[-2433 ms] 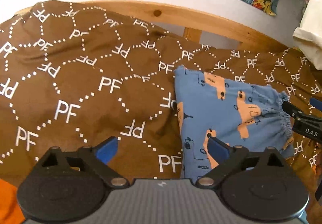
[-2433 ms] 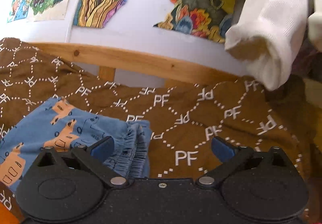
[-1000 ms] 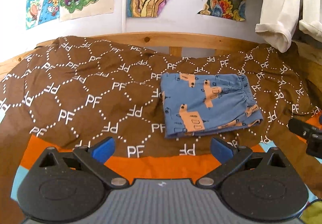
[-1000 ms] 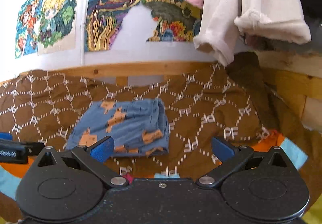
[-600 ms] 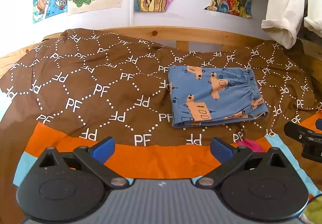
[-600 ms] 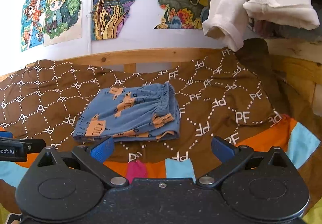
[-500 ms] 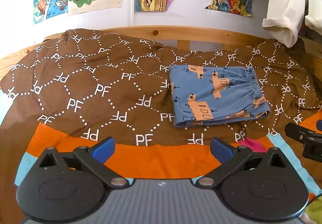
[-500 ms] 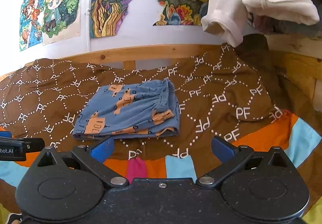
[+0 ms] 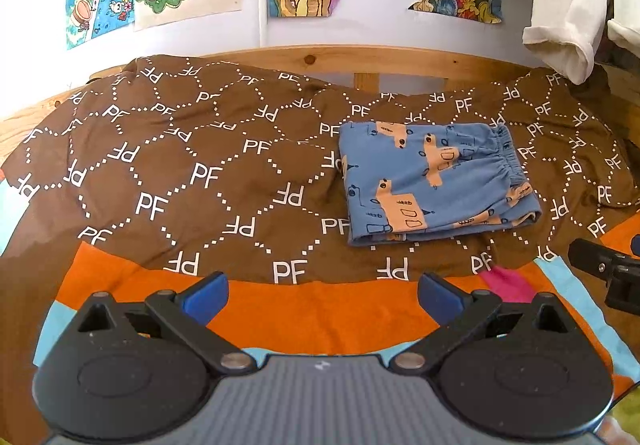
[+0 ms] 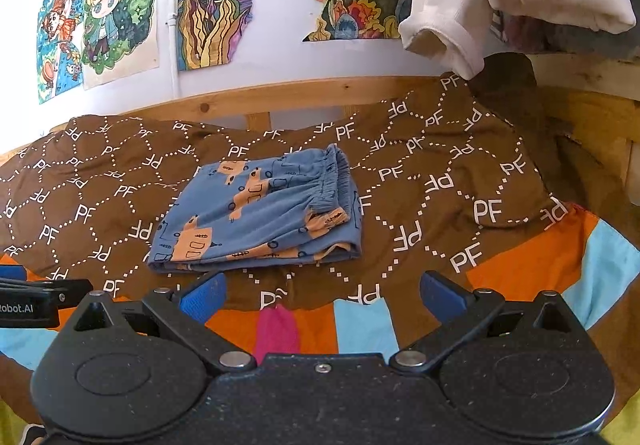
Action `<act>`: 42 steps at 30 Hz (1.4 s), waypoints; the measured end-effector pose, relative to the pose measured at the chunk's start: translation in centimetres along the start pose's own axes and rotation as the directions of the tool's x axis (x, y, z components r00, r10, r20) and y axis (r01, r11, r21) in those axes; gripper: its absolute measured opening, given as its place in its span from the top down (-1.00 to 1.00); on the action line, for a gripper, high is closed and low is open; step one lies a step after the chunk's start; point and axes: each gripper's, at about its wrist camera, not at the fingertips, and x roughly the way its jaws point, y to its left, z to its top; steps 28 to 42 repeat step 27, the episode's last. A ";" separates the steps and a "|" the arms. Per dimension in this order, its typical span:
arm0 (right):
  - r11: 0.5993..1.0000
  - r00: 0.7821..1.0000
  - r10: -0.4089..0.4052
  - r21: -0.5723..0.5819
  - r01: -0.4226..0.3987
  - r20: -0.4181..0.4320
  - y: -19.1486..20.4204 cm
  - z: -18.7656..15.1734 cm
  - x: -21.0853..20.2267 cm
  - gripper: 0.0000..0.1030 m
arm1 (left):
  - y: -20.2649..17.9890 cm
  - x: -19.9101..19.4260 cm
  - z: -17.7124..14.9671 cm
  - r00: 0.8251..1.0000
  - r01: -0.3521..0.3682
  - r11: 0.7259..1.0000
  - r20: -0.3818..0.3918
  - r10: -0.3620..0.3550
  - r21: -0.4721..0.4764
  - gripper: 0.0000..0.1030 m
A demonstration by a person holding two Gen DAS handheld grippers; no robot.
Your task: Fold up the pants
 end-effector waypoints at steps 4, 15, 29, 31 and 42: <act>1.000 1.000 0.000 0.005 0.000 -0.003 0.0 0.0 0.0 -0.99 | 0.0 0.0 0.0 1.000 0.002 1.000 -0.002 -0.002 -0.001 -1.00; 1.000 1.000 0.002 0.005 -0.002 -0.008 0.0 0.0 0.1 -0.99 | 0.0 0.0 -0.1 0.999 -0.028 1.000 -0.024 0.028 0.001 -1.00; 1.000 1.000 0.001 0.005 -0.001 -0.016 -0.1 -0.1 0.2 -0.99 | 0.4 0.3 -0.3 0.998 -0.020 1.000 -0.056 0.020 -0.010 -1.00; 1.000 1.000 0.001 0.005 -0.001 -0.016 -0.1 -0.1 0.2 -0.99 | 0.4 0.3 -0.3 0.998 -0.020 1.000 -0.056 0.020 -0.010 -1.00; 1.000 1.000 0.001 0.005 -0.001 -0.016 -0.1 -0.1 0.2 -0.99 | 0.4 0.3 -0.3 0.998 -0.020 1.000 -0.056 0.020 -0.010 -1.00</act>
